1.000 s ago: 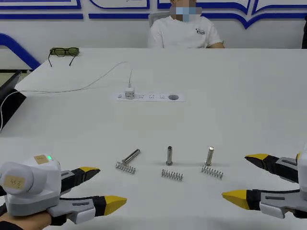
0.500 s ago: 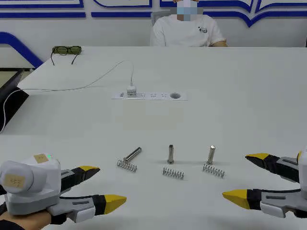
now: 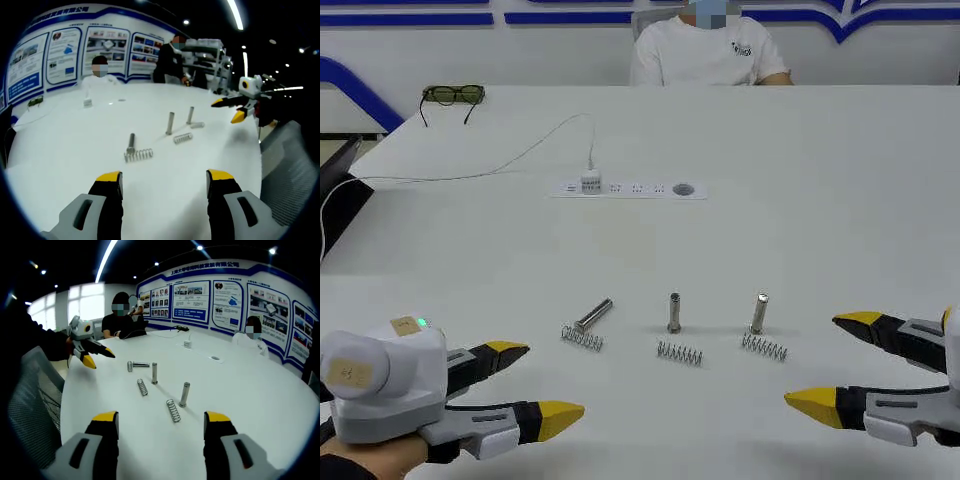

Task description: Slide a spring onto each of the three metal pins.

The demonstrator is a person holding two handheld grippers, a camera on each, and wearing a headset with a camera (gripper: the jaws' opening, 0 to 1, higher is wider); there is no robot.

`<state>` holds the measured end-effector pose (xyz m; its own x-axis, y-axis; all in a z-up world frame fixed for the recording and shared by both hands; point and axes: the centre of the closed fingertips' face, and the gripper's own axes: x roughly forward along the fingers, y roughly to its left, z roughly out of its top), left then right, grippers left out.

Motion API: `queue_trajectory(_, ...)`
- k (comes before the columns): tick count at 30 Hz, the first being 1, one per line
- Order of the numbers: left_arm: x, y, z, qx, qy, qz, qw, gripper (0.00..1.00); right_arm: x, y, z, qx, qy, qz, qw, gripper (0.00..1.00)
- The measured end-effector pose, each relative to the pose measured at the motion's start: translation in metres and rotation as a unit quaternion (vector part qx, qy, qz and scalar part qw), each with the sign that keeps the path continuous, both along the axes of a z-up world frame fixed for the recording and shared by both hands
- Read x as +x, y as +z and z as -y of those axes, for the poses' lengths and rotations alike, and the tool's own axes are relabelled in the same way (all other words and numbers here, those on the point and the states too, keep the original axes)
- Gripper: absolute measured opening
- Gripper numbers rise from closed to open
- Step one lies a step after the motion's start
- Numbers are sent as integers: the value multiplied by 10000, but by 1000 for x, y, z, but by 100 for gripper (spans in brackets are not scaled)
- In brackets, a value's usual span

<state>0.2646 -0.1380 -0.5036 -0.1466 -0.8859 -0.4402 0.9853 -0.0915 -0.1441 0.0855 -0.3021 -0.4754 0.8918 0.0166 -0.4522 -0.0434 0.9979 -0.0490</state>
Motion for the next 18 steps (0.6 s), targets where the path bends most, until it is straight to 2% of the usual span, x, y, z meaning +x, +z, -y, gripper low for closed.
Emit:
queue_trajectory(5, -2, -2, 2, 36, -30, -28, 10000, 69, -1, -2, 2, 29, -30, -4, 10000, 70)
queue_trajectory(9, 1, 1, 9, -15, -51, -66, 10000, 69, -2, -4, 5, 51, -53, -17, 10000, 70)
queue_trajectory(14, 9, 10, 23, -63, -98, -4, 9999, 68, -3, -5, 6, 65, -67, -28, 10000, 70)
queue_trajectory(18, 16, 18, 39, -58, -186, 146, 9997, 67, -4, -7, 8, 78, -84, -40, 9999, 70)
